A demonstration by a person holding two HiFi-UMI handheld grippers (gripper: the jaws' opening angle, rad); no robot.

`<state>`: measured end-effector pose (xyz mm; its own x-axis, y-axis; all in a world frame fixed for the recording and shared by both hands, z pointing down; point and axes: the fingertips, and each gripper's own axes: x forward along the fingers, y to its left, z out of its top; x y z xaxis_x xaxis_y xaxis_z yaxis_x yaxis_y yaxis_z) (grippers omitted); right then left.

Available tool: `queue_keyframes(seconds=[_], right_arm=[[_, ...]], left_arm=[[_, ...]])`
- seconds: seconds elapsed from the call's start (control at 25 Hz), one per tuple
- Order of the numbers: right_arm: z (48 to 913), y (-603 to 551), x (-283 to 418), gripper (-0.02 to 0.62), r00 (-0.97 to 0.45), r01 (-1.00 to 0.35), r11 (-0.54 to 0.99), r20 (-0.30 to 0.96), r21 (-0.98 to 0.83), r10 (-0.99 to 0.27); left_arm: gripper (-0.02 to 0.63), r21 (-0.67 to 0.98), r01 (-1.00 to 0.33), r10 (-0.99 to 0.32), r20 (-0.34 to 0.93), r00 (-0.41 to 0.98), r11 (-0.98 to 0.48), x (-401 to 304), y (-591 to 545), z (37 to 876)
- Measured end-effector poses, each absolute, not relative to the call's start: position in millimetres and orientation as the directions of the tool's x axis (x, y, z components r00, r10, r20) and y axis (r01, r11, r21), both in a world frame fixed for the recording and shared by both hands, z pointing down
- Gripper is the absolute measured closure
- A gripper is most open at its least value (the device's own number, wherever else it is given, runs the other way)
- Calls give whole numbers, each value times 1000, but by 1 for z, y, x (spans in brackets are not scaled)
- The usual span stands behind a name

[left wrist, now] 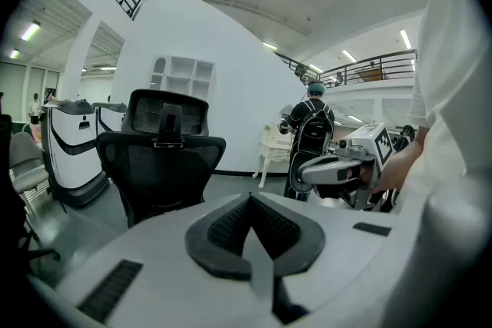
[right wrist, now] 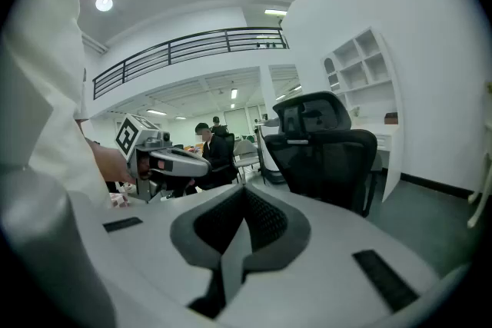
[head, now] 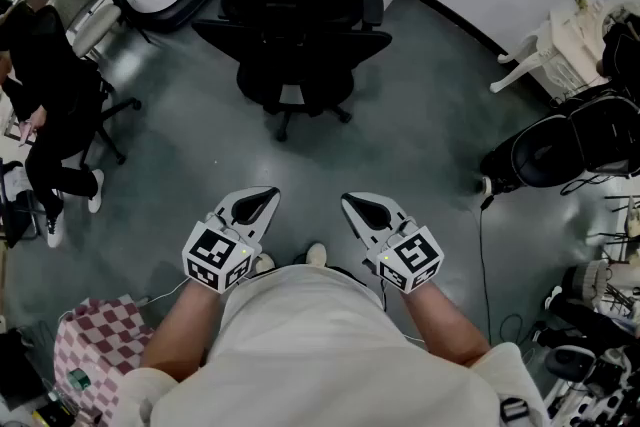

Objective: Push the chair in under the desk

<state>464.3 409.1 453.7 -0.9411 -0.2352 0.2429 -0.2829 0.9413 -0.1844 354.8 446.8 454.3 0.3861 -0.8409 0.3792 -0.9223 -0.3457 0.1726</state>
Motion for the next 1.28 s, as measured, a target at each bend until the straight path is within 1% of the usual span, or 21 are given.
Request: queue_keyframes(seconds=[0.4,0.6,0.64,0.68,0.72,0.76,0.8,0.88,1.04,1.28], right_arm=[[452,393,470,592,-950,-249,951,234,-181,-204],[453,387,477,592,-958,-231,956,212,-181,-191],[454,385,478,592,-959,-230,956,209,-181,-191],[455,384,480,580,-960,-231,955,205,-184,-192],[456,381,481,552,-960,-234,954,201,-187,-196],[457,378,482,509,-959,-240,953,200,-187,-202],[459,374,483,494,-957,-247,952,201,-181,-210],[461,365,486,488,-950,-268,949,207,-165,-233],[464,343,490,486,-932,-324,935,216,-142,-290],[461,294,480,486,-887,-421,903,244,-80,-392]], left_arm=[[611,163,-927,-841,390,376,-339,367,431,455],[609,157,-938,-855,388,345,-307,365,427,457],[588,157,-941,-858,387,337,-298,363,427,457],[539,155,-945,-861,390,326,-288,361,427,458],[515,149,-950,-864,394,313,-276,357,427,459],[511,141,-955,-868,398,296,-262,353,427,459],[493,132,-960,-873,401,280,-247,348,427,459],[463,121,-968,-879,404,252,-221,337,426,458],[448,96,-977,-889,406,214,-191,309,421,458],[434,70,-984,-913,365,180,-166,249,387,448]])
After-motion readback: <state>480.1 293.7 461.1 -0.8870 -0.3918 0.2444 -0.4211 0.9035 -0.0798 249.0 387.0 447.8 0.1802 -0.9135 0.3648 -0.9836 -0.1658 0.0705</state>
